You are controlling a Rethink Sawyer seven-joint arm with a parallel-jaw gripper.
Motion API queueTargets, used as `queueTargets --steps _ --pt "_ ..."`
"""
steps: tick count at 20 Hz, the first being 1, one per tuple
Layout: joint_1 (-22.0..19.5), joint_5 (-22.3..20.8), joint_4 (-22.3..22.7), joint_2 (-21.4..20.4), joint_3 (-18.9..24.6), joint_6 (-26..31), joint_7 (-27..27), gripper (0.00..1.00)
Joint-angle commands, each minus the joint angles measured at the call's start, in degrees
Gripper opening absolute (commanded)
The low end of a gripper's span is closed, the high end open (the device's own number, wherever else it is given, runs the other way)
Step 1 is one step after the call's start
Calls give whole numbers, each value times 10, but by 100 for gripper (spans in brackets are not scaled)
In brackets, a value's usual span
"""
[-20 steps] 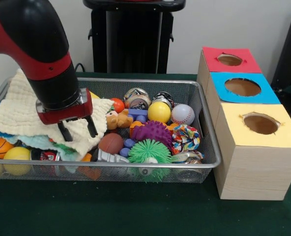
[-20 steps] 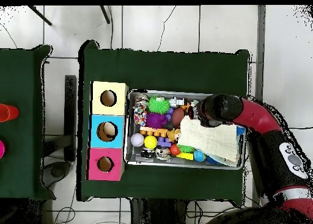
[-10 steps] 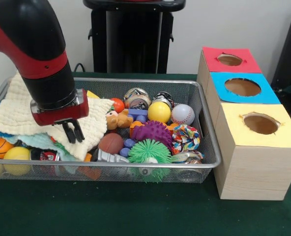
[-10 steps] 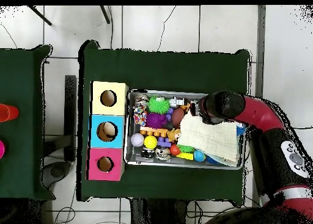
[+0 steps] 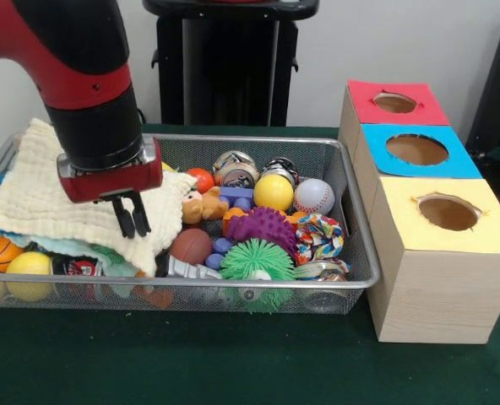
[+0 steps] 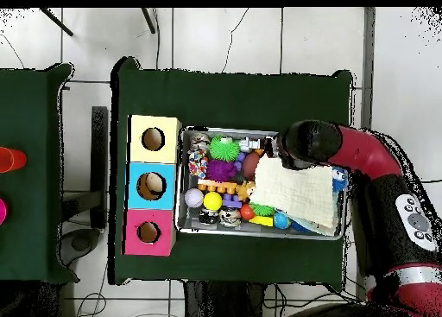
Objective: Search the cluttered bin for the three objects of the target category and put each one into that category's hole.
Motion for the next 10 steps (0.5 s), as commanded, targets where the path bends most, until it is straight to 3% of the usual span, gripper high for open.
queueTargets --steps 1,10 --pt "17 3 41 -76 16 41 -19 0" --pt "35 27 86 -137 4 61 12 0"
